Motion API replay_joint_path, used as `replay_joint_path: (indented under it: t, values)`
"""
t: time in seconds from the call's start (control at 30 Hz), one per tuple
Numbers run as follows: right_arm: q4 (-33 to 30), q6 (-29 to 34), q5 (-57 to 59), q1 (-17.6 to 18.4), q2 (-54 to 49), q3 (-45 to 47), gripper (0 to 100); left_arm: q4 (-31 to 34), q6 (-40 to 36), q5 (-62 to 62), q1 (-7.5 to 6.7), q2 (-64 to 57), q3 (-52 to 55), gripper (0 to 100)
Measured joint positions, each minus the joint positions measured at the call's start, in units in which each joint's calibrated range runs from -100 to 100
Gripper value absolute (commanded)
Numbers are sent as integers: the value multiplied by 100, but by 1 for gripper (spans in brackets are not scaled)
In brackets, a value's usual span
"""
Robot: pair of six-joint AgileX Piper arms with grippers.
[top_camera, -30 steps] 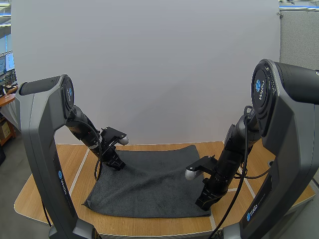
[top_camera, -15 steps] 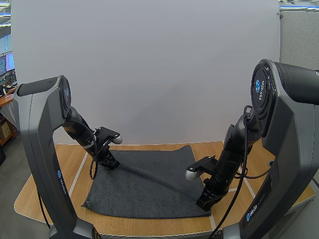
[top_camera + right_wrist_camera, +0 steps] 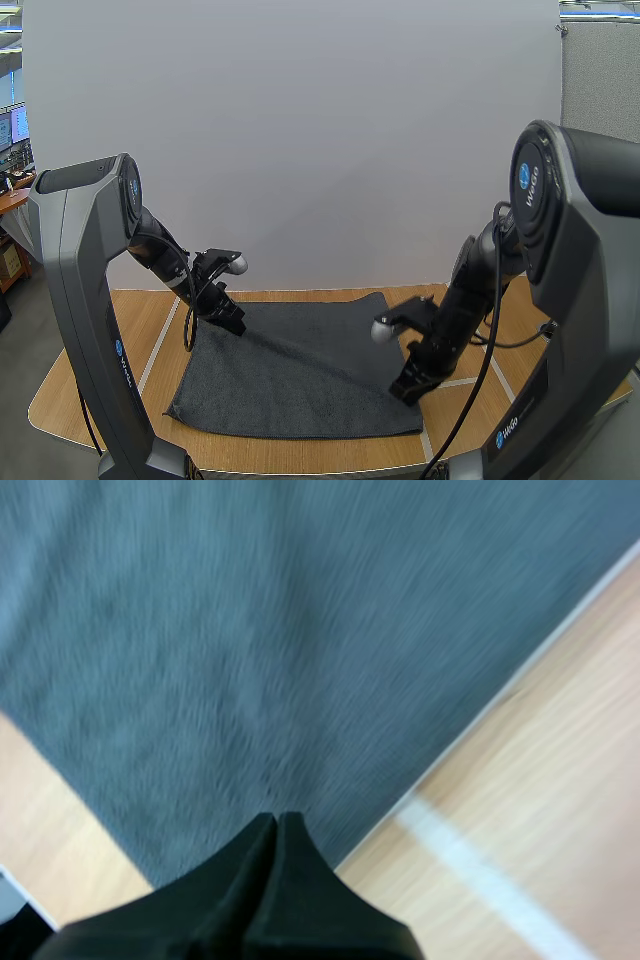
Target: Fold the towel
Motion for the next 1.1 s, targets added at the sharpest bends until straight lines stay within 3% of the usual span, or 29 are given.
replay_joint_path:
  t: [0.13, 0.2, 0.23, 0.3, 0.37, 0.43, 0.47, 0.57, 0.6, 0.67, 0.8, 1.0, 1.1]
  values:
    - [114, -41, 25, 0, -86, -100, 0, -37, 9, 543, 0, 0, -156, 0]
    - [335, -55, 113, 0, -418, -372, 0, -154, 9, 1418, 0, 0, -320, 0]
    - [370, -55, 173, 0, -503, -428, 6, -154, 9, 1580, 0, -138, -320, 0]
    - [512, -55, 179, 0, -735, -638, 31, -154, 9, 1882, 23, -513, -350, 3]
    - [820, 57, -632, 0, -818, -694, 55, -163, 9, 2086, 55, -763, -361, 9]
    - [1052, 66, -941, 0, -818, -730, 73, -177, 9, 2230, 100, -1014, -361, 14]
    - [1111, 92, -1195, 0, -818, -781, 76, -192, 9, 2266, 147, -1199, -361, 20]
    - [1444, 178, -1591, 0, -697, -1101, 76, -356, 9, 2400, 281, -1625, -361, 32]
    - [1544, 201, -1711, 0, -582, -1270, 76, -441, 9, 2440, 433, -2108, -367, 35]
    - [1743, 253, -1728, 0, -332, -1677, 76, -512, 9, 2456, 503, -2343, -367, 46]
    - [1984, 402, -1750, 0, 297, -2442, 76, -744, 18, 2515, 678, -3357, -367, 56]
    - [2432, 468, -1545, 0, 1520, -3527, 76, -781, -6, 2554, 678, -3972, -367, 67]
    - [2627, 468, -1183, 0, 2113, -4050, 76, -781, -175, 2571, 681, -4298, -367, 68]
